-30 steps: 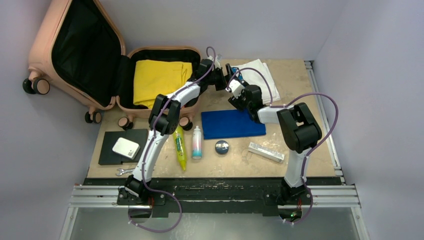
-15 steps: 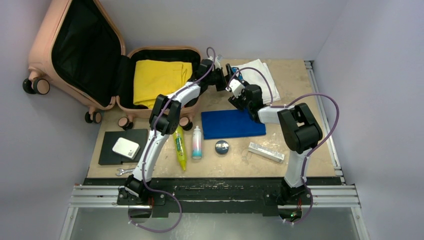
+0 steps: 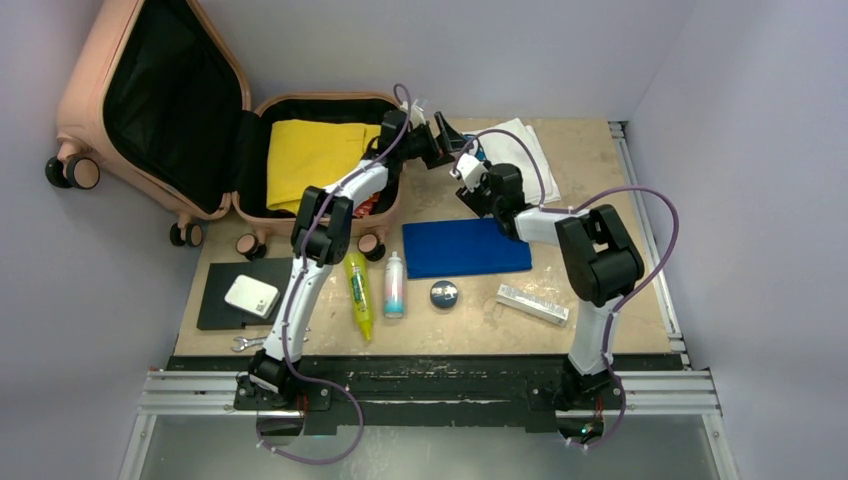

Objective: Pack the luggage
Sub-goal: Pick up the clothes at the center of the board.

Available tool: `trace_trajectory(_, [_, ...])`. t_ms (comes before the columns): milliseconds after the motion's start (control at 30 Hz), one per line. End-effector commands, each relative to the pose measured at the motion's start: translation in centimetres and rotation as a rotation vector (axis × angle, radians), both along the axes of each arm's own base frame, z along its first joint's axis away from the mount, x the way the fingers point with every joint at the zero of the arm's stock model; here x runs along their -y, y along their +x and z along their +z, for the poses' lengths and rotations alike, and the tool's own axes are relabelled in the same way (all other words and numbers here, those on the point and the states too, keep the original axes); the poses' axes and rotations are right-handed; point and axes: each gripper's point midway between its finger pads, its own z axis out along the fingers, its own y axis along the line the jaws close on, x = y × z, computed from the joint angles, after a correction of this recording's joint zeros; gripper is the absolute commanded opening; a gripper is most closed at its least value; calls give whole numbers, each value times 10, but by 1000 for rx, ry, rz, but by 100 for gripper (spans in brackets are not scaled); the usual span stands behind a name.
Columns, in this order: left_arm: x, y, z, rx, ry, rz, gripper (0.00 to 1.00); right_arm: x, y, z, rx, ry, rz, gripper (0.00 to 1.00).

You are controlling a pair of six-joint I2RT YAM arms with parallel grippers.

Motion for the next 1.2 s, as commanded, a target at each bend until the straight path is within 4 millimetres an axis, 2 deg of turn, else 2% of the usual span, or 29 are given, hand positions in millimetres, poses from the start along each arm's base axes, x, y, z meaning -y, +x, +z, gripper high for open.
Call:
trace_trajectory(0, [7,-5,11,32,-26,-24,99,-8,12,18,39,29,-7,66])
trace_trajectory(133, [9,-6,-5,22,5,-21,99,1,15,18,55,9,-59,67])
trace_trajectory(267, [12,-6,-13,16,17,-21,99,6,18,6,34,-15,-86,67])
trace_trajectory(467, [15,-6,-23,7,30,-23,99,2,16,-5,4,-17,-65,67])
trace_trajectory(667, [19,-11,-40,-8,55,-32,99,-4,13,-2,-3,-25,-9,67])
trace_trajectory(867, [21,-14,-56,-24,83,-37,99,-12,10,19,28,31,24,69])
trace_trajectory(967, [22,-16,-63,-31,92,-40,99,-14,10,22,35,46,24,70])
trace_trajectory(1067, [24,-19,-67,-36,98,-46,99,-10,13,16,38,37,-7,71])
trace_trajectory(1167, [27,-21,-67,-39,98,-53,99,0,19,2,23,-8,-74,70])
